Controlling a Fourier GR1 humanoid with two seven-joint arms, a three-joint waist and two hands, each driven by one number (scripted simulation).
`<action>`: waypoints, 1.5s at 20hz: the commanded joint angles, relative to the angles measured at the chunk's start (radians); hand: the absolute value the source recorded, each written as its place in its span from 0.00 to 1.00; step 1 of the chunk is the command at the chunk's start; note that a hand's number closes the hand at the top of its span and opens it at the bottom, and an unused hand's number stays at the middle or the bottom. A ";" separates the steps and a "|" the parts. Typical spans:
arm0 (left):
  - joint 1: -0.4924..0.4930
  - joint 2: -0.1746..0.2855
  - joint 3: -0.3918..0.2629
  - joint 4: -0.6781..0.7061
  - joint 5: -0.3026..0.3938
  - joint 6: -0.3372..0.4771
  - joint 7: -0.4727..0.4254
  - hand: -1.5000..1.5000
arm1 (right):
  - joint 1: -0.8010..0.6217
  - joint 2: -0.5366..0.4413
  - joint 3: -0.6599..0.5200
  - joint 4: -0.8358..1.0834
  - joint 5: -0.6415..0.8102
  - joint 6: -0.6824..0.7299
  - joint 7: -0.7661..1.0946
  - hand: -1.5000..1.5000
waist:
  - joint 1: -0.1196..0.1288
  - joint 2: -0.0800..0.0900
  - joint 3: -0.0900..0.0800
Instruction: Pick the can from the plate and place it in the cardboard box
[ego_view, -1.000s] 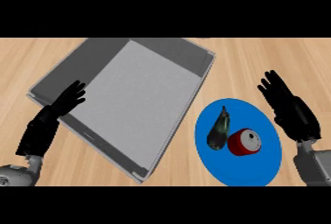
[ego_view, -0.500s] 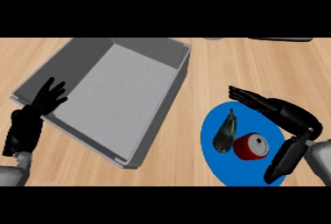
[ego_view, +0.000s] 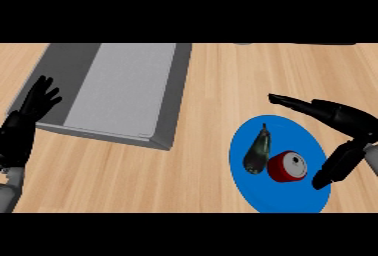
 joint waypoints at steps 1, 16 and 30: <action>0.038 -0.008 -0.013 0.088 -0.027 0.015 0.030 0.50 | -0.079 -0.087 0.058 0.001 0.178 0.083 -0.194 0.00 | 0.006 0.016 -0.015; 0.002 -0.030 -0.008 0.134 -0.047 -0.009 0.033 0.50 | -0.264 -0.131 0.448 0.124 0.595 -0.124 -0.324 0.00 | -0.005 0.010 -0.022; 0.038 -0.041 0.056 0.202 -0.069 0.002 -0.032 0.50 | -0.296 -0.032 0.572 0.283 0.691 -0.287 -0.388 0.00 | -0.049 -0.004 -0.023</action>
